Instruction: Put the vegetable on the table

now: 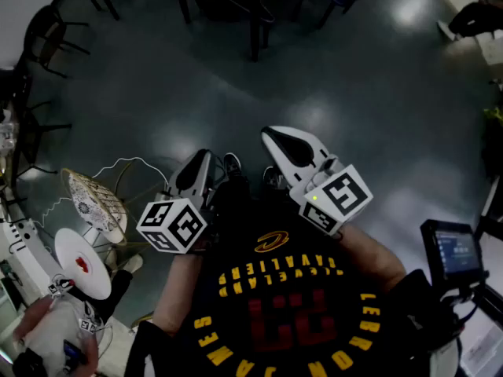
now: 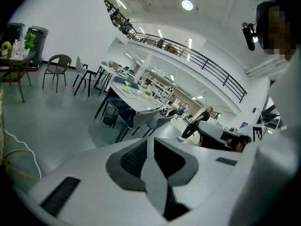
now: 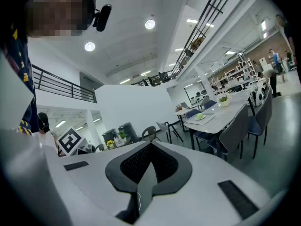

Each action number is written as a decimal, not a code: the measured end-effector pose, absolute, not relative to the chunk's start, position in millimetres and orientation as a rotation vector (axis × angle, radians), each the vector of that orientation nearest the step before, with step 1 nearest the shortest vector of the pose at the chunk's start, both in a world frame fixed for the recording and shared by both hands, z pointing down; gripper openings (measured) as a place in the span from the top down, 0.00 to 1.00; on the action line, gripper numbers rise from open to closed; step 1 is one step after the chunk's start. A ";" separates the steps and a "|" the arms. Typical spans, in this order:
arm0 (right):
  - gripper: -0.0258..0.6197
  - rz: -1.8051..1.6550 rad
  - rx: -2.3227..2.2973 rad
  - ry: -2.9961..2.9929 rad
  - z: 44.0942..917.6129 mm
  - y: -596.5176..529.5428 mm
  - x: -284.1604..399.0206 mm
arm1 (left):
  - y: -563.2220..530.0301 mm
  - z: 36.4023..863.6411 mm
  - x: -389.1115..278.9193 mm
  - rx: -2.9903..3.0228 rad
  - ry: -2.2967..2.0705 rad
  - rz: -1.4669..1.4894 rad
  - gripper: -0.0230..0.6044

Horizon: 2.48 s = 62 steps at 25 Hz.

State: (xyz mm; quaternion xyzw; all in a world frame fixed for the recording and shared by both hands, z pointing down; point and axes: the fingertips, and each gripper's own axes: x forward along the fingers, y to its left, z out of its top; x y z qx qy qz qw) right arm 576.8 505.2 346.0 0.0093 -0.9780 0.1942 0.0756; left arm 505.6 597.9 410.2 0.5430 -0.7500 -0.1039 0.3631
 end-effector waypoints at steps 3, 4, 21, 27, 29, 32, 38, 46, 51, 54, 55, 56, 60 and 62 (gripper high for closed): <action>0.95 0.570 0.022 -2.933 339.9 526.0 589.6 | 612.8 401.9 524.5 1.430 -1.924 -0.241 0.89; 0.95 0.563 0.020 -2.933 336.8 533.2 592.3 | 619.9 398.4 528.0 1.435 -1.926 -0.239 0.89; 0.95 0.686 -0.014 -2.840 353.8 632.1 520.3 | 726.2 401.6 470.4 1.394 -1.963 -0.325 0.89; 0.95 0.731 0.019 -2.806 356.5 633.5 497.7 | 714.6 396.5 450.8 1.477 -1.927 -0.269 0.89; 0.95 0.743 0.040 -2.800 360.0 623.3 488.3 | 707.3 401.2 443.2 1.492 -1.930 -0.221 0.89; 0.95 0.759 0.048 -2.788 369.3 610.6 472.1 | 694.5 407.1 428.8 1.493 -1.924 -0.209 0.89; 0.95 0.821 -0.030 -2.785 375.5 563.3 413.4 | 652.8 411.0 375.1 1.441 -1.971 -0.175 0.89; 0.95 0.839 -0.149 -2.810 359.7 479.2 353.9 | 569.1 386.9 321.7 1.421 -2.064 -0.154 0.89; 0.95 0.850 -0.145 -2.799 362.8 441.2 339.2 | 537.5 384.9 308.2 1.402 -2.081 -0.166 0.89; 0.95 0.868 -0.145 -2.784 367.3 427.8 329.4 | 528.4 387.1 295.3 1.370 -2.086 -0.179 0.89; 0.95 0.877 -0.144 -2.777 369.8 423.3 325.0 | 525.0 388.4 290.0 1.361 -2.089 -0.183 0.89; 0.95 0.885 -0.144 -2.771 372.4 419.0 320.4 | 521.2 389.9 285.2 1.355 -2.090 -0.187 0.89; 0.95 0.883 -0.142 -2.758 381.9 405.6 303.0 | 506.5 399.5 269.5 1.358 -2.078 -0.190 0.89; 0.95 0.889 -0.137 -2.753 384.0 402.8 292.0 | 501.8 402.4 258.4 1.365 -2.067 -0.193 0.89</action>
